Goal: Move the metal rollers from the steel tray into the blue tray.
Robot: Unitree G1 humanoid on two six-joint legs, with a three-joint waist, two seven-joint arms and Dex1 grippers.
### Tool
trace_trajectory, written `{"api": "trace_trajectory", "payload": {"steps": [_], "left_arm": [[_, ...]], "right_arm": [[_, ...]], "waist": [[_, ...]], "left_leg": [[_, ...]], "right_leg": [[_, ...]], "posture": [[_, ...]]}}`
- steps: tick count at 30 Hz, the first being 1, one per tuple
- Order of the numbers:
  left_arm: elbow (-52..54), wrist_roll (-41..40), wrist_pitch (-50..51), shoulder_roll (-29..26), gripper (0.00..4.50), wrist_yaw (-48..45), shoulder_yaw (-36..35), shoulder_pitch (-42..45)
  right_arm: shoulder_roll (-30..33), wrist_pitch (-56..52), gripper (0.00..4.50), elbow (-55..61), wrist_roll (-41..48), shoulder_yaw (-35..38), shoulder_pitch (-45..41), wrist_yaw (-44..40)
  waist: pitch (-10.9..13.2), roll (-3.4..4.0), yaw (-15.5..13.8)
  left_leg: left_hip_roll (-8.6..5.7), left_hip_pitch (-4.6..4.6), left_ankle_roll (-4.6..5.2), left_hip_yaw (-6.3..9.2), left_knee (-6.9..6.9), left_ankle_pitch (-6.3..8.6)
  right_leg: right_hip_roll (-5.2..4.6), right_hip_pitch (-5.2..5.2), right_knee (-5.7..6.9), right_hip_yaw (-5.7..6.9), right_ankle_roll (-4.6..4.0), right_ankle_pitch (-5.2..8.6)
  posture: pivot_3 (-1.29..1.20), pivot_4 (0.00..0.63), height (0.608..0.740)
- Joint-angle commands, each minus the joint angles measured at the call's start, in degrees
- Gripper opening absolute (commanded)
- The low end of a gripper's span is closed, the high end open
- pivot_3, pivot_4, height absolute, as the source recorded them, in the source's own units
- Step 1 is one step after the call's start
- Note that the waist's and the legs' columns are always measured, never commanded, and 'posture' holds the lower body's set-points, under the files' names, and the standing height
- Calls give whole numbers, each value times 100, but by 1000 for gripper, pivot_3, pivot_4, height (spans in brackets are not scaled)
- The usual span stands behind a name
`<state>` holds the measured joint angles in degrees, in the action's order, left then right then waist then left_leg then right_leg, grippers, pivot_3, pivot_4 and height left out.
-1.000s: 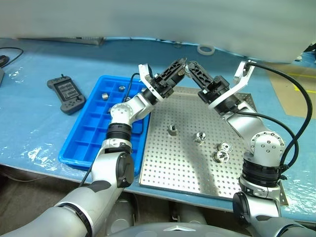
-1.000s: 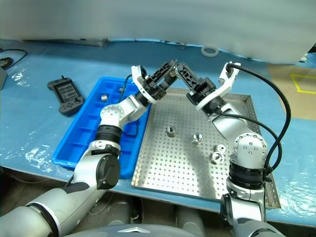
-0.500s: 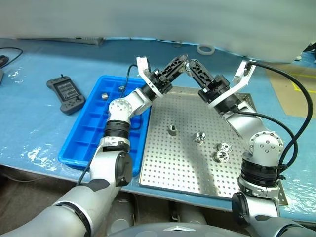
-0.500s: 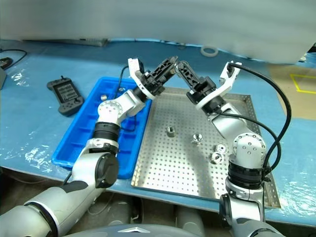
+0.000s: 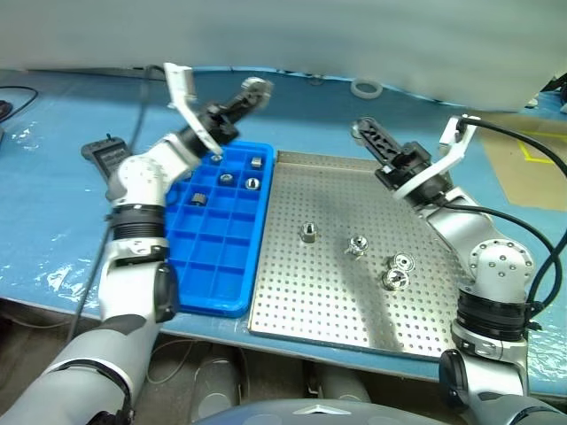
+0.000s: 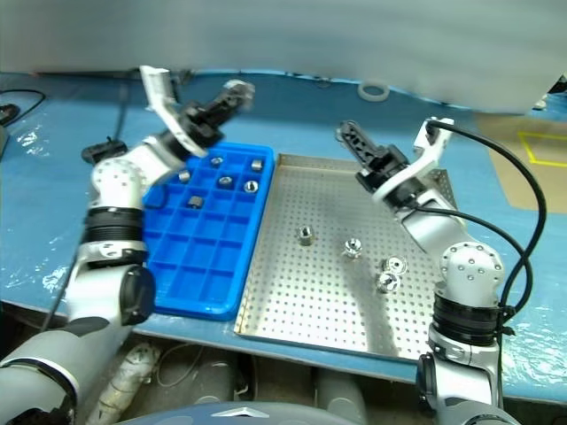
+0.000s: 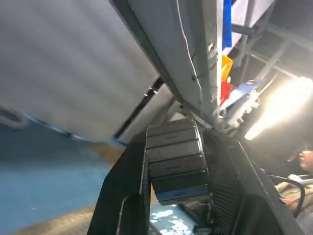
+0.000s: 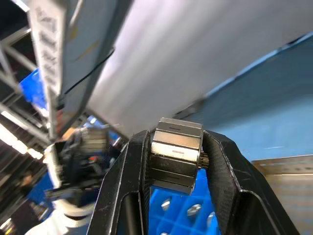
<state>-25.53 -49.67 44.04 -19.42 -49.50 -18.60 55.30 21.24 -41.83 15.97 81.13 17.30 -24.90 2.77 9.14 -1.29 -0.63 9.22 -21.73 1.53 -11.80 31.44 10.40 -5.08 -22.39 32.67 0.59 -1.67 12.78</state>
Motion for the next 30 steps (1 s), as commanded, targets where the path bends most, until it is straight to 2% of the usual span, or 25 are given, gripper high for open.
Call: {"api": "trace_trajectory", "payload": {"steps": [1, 2, 5, 7, 11, 18, 22, 24, 30], "left_arm": [[420, 255, -20, -521, 1257, -606, 291, -166], [798, 455, -84, -870, 1257, -956, 558, -436], [2176, 1119, -703, -1900, 1257, -1980, 1342, -1593], [2607, 1189, -916, -2152, 1257, -2187, 1406, -2050], [2827, 1249, -1002, -2386, 1257, -2146, 1185, -2634], [2953, 1512, -1317, -2510, 1257, -1414, 576, -3456], [2562, 1805, -1780, -2562, 1257, -1030, 164, -3698], [2558, 2146, -2155, -2479, 1257, -773, 184, -3984], [2721, 2342, -2187, -2105, 1257, -269, 397, -4262]], "right_arm": [[75, 2, 1263, 133, 76, 99, -29, -119], [120, -39, 1263, 150, 39, 72, 4, -152], [413, -221, 1263, 221, -877, -517, 177, -402], [393, -65, 1263, 82, -1419, -741, 170, -480], [183, 170, 1263, -409, -2146, -842, -12, -586], [0, 38, 1263, -783, -2640, -1030, -289, -1228], [-155, -30, 1263, -945, -2813, -1050, -397, -1381], [-230, -73, 1263, -998, -2873, -1082, -423, -1480], [-385, -198, 1263, -1075, -2981, -1023, -552, -1660]], "waist": [[0, 0, -16], [0, 0, -14], [-3, -4, 13], [-2, -4, -13], [-1, -5, -131], [-2, -5, -182], [-4, -9, -205], [-5, -10, -214], [-6, -15, -321]], "left_leg": [[0, 1, -1, 0, 0, 0], [0, 0, -1, 0, -2, -1], [-1, 3, -4, 0, -15, 1], [4, 6, -13, 3, -20, 2], [18, 5, -41, 8, -23, -16], [21, 26, -60, 8, -24, -27], [29, 25, -60, 10, -31, -27], [31, 23, -60, 13, -33, -27], [33, 23, -59, 13, -29, -27]], "right_leg": [[0, 1, 0, 0, 0, 0], [0, 0, 0, 1, 0, 0], [0, -3, -2, -3, 0, 0], [1, -1, 0, 7, 1, 0], [1, -1, 8, 32, -2, 2], [1, 10, 16, 28, -1, 2], [8, 8, 16, 35, -2, 2], [10, 9, 14, 39, -2, 2], [9, 10, 16, 42, -3, 2]], "posture": [[-302, 150, 740], [-282, 150, 740], [-239, 150, 740], [-217, 150, 740], [-158, 150, 740], [-72, 150, 740], [-8, 150, 740], [8, 150, 740], [16, 150, 740]]}}
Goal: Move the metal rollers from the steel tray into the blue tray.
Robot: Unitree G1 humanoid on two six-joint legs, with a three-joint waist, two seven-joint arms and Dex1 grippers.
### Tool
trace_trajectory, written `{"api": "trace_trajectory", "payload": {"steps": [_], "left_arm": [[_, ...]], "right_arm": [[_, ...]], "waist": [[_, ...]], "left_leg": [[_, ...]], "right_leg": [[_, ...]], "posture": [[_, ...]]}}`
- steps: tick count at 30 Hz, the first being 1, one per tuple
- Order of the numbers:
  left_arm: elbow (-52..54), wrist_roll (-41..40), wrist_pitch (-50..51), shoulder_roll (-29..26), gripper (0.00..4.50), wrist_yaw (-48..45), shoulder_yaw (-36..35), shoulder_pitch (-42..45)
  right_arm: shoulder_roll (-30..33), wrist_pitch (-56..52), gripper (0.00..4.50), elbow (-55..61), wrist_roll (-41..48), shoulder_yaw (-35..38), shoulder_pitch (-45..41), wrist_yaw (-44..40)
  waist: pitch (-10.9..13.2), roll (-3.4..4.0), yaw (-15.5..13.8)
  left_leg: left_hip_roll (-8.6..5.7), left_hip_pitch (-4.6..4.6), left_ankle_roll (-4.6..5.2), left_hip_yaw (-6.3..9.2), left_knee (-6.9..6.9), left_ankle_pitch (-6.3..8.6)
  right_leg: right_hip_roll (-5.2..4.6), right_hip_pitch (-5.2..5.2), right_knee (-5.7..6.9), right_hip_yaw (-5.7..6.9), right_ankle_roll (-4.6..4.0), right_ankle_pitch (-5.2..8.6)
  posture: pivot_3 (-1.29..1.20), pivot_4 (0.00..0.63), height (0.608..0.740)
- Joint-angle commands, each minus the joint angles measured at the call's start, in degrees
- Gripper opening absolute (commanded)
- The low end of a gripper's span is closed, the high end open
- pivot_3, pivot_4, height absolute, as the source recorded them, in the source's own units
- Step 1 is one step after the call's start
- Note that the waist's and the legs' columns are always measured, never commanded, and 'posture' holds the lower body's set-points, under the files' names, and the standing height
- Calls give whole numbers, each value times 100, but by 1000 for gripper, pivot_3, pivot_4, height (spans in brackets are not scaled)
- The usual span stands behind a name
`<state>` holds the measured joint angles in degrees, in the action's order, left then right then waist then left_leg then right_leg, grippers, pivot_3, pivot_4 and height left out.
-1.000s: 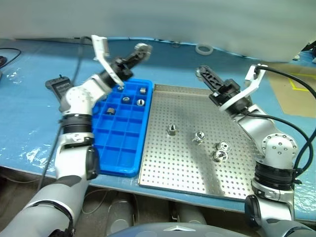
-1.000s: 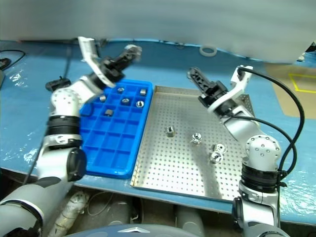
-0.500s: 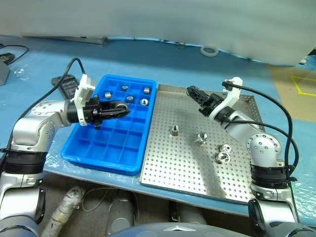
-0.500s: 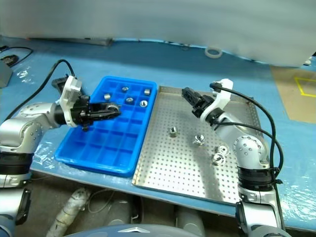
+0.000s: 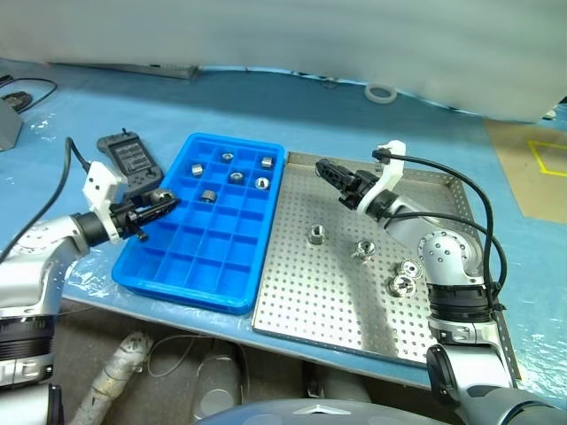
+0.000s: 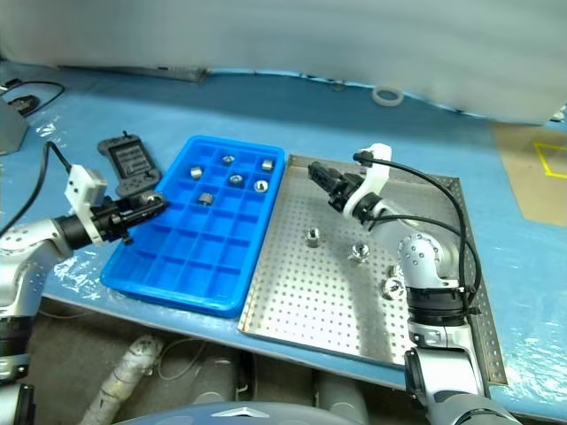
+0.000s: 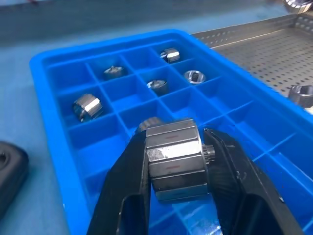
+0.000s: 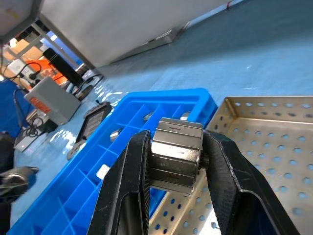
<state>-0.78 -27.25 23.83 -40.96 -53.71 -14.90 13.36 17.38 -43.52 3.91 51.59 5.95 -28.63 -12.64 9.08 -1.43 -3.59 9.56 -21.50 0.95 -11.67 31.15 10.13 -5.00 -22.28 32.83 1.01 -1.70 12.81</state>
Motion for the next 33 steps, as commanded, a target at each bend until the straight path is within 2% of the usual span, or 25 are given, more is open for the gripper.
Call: {"api": "trace_trajectory", "payload": {"steps": [1, 8, 22, 24, 29, 33], "left_arm": [[270, 99, -143, 79, 1257, 179, 48, -104], [-58, 446, -462, 482, 1257, 772, 104, -109], [-902, 979, -1170, 642, 1257, 1301, 184, 241], [-954, 958, -1163, 659, 1998, 1246, 215, 266], [-1095, 1145, -1239, 670, 3484, 1441, 277, 371], [-713, 695, -1090, 614, 3484, 1093, 134, 444]], "right_arm": [[-7, -48, 1263, 125, -41, 124, -195, -131], [88, -249, 1263, 210, -93, 224, -160, -254], [31, -399, 1263, 205, -288, 260, -162, -353], [17, -404, 1263, 193, -313, 265, -172, -360], [-12, -437, 1263, 227, -339, 277, -152, -364], [-12, -508, 1263, 334, -307, 287, -106, -399]], "waist": [[0, 0, -43], [-1, -2, -73], [-4, -6, -71], [-4, -6, -70], [-4, -6, -77], [-4, -6, -72]], "left_leg": [[0, 2, -1, 0, 1, -1], [2, 10, -7, 0, 1, -4], [2, 12, -8, 4, 3, -5], [2, 12, -8, 4, 3, -5], [2, 14, -9, 4, 4, -6], [3, 17, -15, 4, 5, -9]], "right_leg": [[0, 1, 1, 0, 0, 0], [0, 8, 5, 0, 0, 0], [2, 8, 10, 1, 1, 0], [2, 8, 11, 1, 1, -1], [1, 9, 14, 1, 0, -1], [1, 8, 22, 0, 0, 0]], "posture": [[17, 150, 740], [11, 150, 740], [11, 150, 740], [11, 150, 740], [4, 150, 740], [-2, 150, 740]]}}
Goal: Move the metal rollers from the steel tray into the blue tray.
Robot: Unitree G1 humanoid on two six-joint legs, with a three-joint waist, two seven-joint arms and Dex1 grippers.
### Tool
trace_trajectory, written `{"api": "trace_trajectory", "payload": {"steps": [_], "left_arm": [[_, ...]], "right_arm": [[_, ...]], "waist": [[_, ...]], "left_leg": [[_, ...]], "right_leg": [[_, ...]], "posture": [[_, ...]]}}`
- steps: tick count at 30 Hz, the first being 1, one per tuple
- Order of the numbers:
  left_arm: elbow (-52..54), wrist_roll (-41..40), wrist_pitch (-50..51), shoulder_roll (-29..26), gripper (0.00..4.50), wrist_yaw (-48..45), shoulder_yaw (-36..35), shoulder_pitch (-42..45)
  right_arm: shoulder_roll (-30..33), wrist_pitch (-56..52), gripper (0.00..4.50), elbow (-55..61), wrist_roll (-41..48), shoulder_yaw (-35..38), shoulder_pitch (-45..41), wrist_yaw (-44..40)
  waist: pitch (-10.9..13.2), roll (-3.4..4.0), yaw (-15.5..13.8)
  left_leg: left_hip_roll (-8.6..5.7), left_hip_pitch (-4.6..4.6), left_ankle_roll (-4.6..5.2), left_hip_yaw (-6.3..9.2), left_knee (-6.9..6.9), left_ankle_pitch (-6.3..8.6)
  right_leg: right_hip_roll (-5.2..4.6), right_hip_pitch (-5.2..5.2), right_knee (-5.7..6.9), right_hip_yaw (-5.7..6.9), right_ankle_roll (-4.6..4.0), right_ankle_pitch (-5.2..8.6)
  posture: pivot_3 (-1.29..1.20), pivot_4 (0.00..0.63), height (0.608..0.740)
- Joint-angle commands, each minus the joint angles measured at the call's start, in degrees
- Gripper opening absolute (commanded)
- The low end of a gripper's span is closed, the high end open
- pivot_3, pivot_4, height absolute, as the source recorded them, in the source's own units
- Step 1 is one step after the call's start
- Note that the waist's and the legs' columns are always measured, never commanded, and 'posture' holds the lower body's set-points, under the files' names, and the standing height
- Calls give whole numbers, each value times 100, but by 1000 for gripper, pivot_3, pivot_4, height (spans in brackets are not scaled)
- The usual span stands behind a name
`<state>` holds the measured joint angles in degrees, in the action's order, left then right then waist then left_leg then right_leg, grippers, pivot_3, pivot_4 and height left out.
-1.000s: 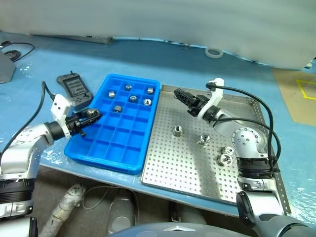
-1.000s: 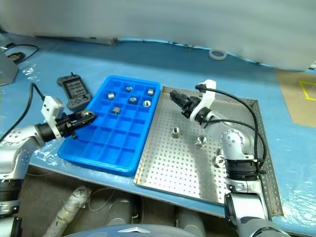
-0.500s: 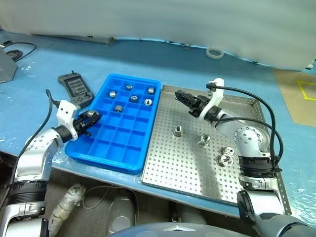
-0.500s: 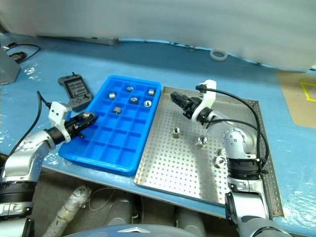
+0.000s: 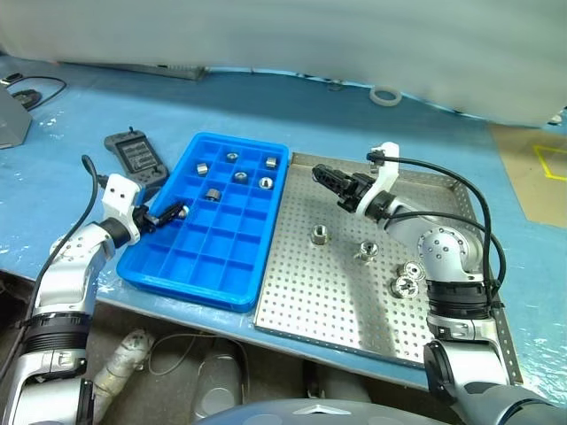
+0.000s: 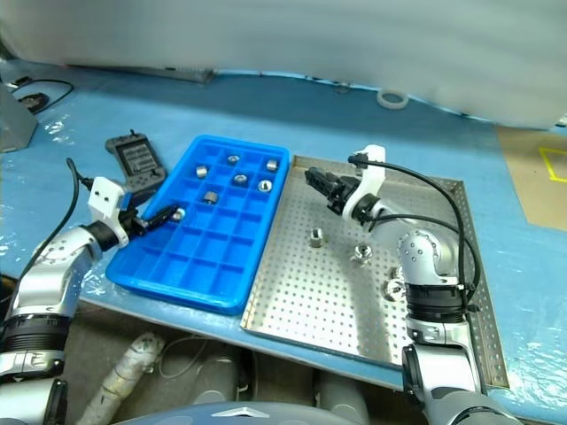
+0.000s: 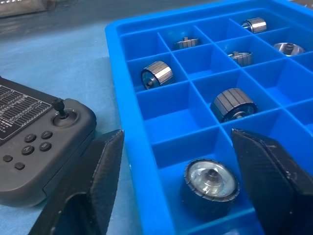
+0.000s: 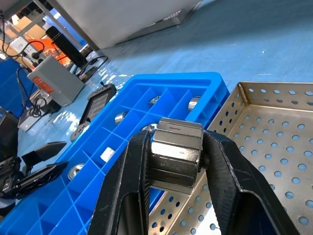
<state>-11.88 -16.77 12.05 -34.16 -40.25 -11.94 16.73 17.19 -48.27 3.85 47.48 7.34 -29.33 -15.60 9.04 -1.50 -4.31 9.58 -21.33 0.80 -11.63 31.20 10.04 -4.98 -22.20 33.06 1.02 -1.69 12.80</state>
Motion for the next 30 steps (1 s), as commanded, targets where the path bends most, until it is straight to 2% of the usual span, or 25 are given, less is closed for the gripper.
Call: {"api": "trace_trajectory", "payload": {"steps": [1, 5, 7, 9, 15, 18, 23, 30], "left_arm": [[634, -680, 332, -75, 3484, -418, -233, 160], [1384, -1736, 1269, -112, 3484, -894, -305, 263], [1612, -2644, 2055, 156, 3484, -973, -271, 625], [1553, -3089, 2463, 410, 3484, -981, -206, 958], [848, -2907, 2472, 1229, 3484, -993, 285, 1653], [376, -3190, 2980, 1610, 3484, -851, 276, 1965], [-101, -3989, 3879, 1930, 3484, -681, -177, 2283], [-565, -4519, 4351, 2411, 3484, -140, -673, 2571]], "right_arm": [[25, -91, 1263, 433, 154, 128, -18, -148], [102, -359, 1263, 881, 361, 5, 33, -456], [281, -474, 1263, 1315, 380, -267, 27, -815], [360, -499, 1263, 1493, 371, -391, -33, -979], [211, -591, 1263, 1562, 537, -319, -259, -964], [168, -675, 1263, 1778, 675, -342, -385, -928], [265, -705, 1263, 1947, 564, -482, -393, -968], [351, -570, 1263, 1943, 306, -585, -394, -938]], "waist": [[0, 0, -3], [1, 1, -11], [3, 5, -23], [3, 6, -50], [2, 3, -9], [2, 2, 25], [0, 1, 40], [1, 1, 41]], "left_leg": [[0, 0, -1, 0, 0, 0], [0, -1, -2, 0, -1, -1], [0, -1, -2, 0, -1, -1], [-4, 0, -5, -1, -1, -3], [-3, 20, -21, -1, 0, -13], [-4, 16, -20, -2, -1, -13], [-3, 5, -11, -1, -4, -9], [-4, 2, -9, 0, 0, -8]], "right_leg": [[0, 0, 0, 0, 0, 0], [0, -4, 4, 1, -1, 1], [0, -4, 5, 0, -2, 1], [-2, -5, 13, 0, -2, 1], [-2, 3, 24, -10, -2, 1], [-1, -1, 22, -12, -2, 1], [4, -8, 19, -11, -2, 1], [2, 0, 2, -10, -2, 1]], "posture": [[-4, 150, 740], [-10, 150, 740], [-13, 150, 740], [-19, 150, 740], [-43, 150, 740], [-73, 150, 740], [-95, 150, 740], [-128, 150, 740]]}}
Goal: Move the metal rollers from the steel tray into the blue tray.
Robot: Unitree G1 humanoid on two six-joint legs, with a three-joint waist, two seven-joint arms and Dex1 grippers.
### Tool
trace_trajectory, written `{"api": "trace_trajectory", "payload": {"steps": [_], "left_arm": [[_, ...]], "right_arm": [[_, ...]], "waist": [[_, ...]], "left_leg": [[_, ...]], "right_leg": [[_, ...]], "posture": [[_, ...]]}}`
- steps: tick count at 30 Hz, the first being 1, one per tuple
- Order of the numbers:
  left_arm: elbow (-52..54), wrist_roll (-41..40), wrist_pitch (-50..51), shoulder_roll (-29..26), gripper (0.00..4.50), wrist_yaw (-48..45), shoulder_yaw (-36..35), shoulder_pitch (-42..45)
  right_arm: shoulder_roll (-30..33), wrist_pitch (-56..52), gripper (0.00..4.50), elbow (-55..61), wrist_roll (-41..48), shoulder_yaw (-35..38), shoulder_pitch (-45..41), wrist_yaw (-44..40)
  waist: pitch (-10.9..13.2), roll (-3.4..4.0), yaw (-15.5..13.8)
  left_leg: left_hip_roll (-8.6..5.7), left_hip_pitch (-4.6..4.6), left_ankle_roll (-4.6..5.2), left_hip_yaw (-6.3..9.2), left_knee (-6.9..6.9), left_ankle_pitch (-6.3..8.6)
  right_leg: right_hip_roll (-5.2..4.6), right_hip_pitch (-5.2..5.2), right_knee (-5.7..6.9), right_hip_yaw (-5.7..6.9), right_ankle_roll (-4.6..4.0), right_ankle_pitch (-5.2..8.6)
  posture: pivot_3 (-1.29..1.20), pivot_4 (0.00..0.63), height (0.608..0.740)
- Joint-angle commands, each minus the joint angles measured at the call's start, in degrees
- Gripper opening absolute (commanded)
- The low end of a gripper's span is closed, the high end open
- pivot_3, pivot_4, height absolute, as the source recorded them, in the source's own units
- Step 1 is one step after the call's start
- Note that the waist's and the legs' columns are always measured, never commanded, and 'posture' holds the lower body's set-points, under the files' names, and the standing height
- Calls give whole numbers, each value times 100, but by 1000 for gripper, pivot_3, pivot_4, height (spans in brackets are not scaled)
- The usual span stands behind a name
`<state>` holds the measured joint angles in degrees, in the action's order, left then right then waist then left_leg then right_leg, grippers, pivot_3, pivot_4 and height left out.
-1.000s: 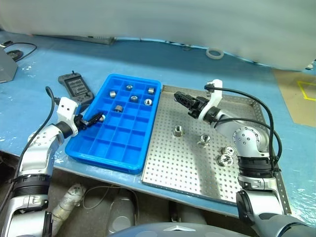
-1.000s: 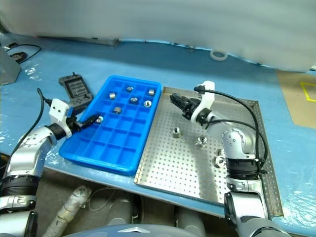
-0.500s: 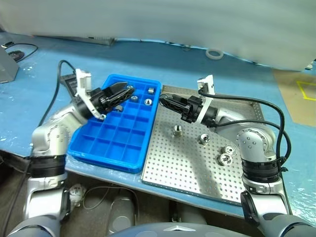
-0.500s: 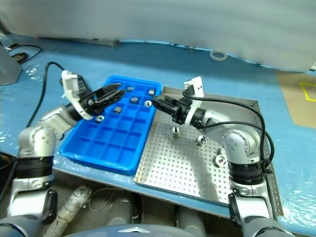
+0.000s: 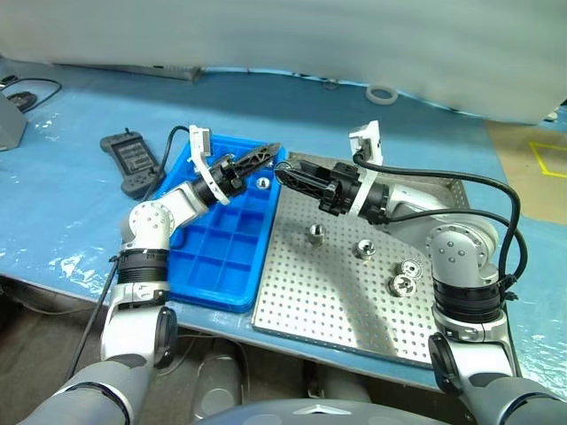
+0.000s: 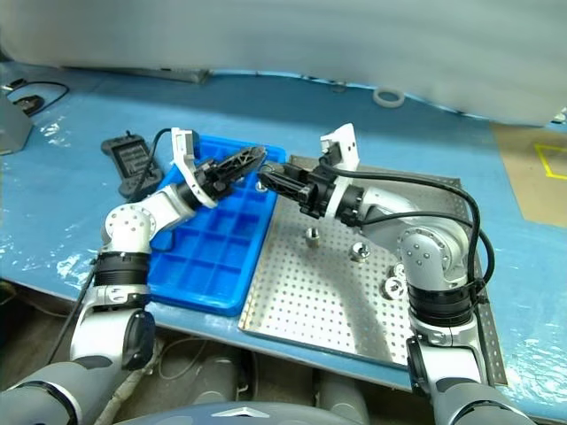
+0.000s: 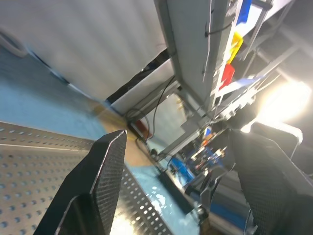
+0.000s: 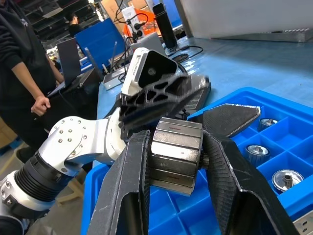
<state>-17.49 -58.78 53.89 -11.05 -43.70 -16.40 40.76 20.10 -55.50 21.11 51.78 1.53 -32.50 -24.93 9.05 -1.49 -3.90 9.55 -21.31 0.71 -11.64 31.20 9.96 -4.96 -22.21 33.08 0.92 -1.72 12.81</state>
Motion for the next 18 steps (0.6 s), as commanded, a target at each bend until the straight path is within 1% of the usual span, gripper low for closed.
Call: {"api": "trace_trajectory", "payload": {"steps": [1, 3, 7, 12, 15, 18], "left_arm": [[-43, -306, 144, 153, 3484, 315, -270, 169], [-95, -283, 113, 219, 3484, 481, -336, 176], [-70, -447, 290, 273, 3484, 611, -449, 220], [-100, -597, 643, 230, 3484, 673, -442, 225], [-124, -575, 802, 158, 3484, 635, -400, 222], [-128, -551, 913, 128, 3484, 632, -372, 224]], "right_arm": [[119, 242, 1263, 238, -286, -90, -62, -35], [200, 364, 1263, 263, -512, -212, -38, -106], [618, 911, 1263, 253, -1381, -755, 2, -434], [1074, 2087, 1263, 2, -2678, -1382, -220, -933], [1148, 2518, 1263, -250, -3103, -1513, -303, -1148], [1095, 2824, 1263, -445, -3401, -1550, -301, -1231]], "waist": [[0, 0, -2], [0, -1, -2], [1, -1, 1], [1, -1, 17], [1, -2, 35], [1, -1, 54]], "left_leg": [[0, 0, 1, 0, 1, 0], [-1, 0, 1, 0, 2, 0], [0, -1, 1, 1, 1, 0], [0, -6, 4, 4, -2, 2], [0, -6, 7, 4, 0, 4], [1, -6, 12, 4, 4, 6]], "right_leg": [[-1, 1, -1, 0, 0, 0], [-1, 3, -2, 0, 0, 0], [0, 4, -7, 2, 1, -1], [1, 2, -14, 4, 2, -1], [1, 3, -13, 4, 2, -1], [0, 5, -12, 4, 2, -1]], "posture": [[-145, 150, 740], [-145, 150, 740], [-145, 150, 740], [-159, 150, 740], [-159, 150, 740], [-166, 150, 740]]}}
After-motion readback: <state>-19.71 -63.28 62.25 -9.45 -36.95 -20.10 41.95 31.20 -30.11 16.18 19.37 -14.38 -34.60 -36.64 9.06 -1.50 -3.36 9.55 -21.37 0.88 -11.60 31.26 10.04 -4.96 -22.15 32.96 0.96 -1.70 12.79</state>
